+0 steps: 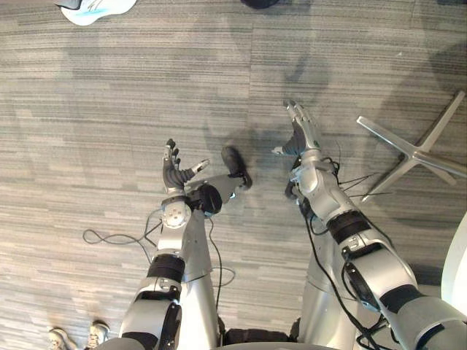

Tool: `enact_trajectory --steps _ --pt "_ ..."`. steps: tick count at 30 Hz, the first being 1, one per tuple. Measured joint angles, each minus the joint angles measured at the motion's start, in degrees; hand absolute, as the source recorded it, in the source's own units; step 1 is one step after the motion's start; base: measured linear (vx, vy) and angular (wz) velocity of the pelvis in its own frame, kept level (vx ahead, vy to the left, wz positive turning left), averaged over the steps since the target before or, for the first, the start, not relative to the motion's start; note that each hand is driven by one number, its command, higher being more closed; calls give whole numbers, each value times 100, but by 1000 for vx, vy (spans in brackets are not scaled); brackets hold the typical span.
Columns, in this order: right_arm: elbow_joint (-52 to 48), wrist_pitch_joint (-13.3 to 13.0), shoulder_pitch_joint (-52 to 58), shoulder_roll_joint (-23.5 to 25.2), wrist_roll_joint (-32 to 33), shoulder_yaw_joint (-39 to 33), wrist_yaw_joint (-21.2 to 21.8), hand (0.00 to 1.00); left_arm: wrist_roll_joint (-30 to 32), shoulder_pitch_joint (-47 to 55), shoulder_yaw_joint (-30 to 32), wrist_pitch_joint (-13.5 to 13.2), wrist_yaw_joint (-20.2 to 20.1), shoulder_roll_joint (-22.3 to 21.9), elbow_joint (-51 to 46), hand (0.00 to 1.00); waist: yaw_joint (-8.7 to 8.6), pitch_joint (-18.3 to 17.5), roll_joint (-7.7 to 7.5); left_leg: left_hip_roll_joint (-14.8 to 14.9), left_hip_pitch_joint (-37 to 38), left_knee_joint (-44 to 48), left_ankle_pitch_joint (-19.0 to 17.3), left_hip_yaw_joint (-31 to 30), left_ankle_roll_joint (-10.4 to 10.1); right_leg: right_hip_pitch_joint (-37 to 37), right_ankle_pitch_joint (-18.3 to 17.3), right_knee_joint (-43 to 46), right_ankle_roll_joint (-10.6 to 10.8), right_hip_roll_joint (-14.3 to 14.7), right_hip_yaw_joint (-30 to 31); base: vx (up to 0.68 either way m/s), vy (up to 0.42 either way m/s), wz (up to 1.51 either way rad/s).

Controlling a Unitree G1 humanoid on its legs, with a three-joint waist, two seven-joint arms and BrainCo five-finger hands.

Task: Gather rubbish on tea table into small bin, then transfer packed bag to large trash can.

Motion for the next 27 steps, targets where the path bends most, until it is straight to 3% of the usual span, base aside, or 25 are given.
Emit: enact_trajectory --steps 9,11,15,19,20,23,27 --pt "-346 0 424 0 36 -285 -92 0 28 -4 -2 158 -2 -67 142 0 82 -2 3 -14 300 -67 18 -1 29 321 3 -60 -8 -6 -34 -63 23 1" --pt "-873 -4 800 18 166 -317 -95 0 30 32 -5 278 -6 -111 325 0 119 -3 4 -28 613 -195 28 -6 16 660 4 -204 -8 7 -88 -66 3 3" --pt "-1938 -168 1776 320 659 -363 -137 0 196 553 -188 438 -39 -237 407 0 -15 -13 -10 -210 1729 -869 158 -24 -170 1892 55 -896 1 31 -243 -63 -12 9" --pt "-2481 -312 2850 678 1170 -414 -60 0 358 1093 -470 569 -158 -229 410 0 -35 -55 -55 -339 2896 -1592 269 68 -346 3110 197 -1674 40 88 -365 17 -5 0" --pt "-2497 -359 3450 916 1485 -482 103 0 380 1453 -555 586 -240 -231 451 0 -67 -314 -190 -419 3415 -1919 324 110 -397 3633 244 -2012 54 129 -391 60 -17 0" --pt "-2488 -480 4239 1107 1876 -575 338 0 554 1871 -668 633 -369 -200 709 0 -182 -715 -343 -553 4137 -2425 431 117 -408 4395 323 -2531 119 186 -463 150 -10 1" --pt "-1900 -647 4693 1114 2393 -929 612 0 694 2132 -873 658 -516 -147 1265 0 -349 -1205 -365 -791 4892 -3236 632 67 -627 5268 497 -3446 222 271 -571 136 13 5"
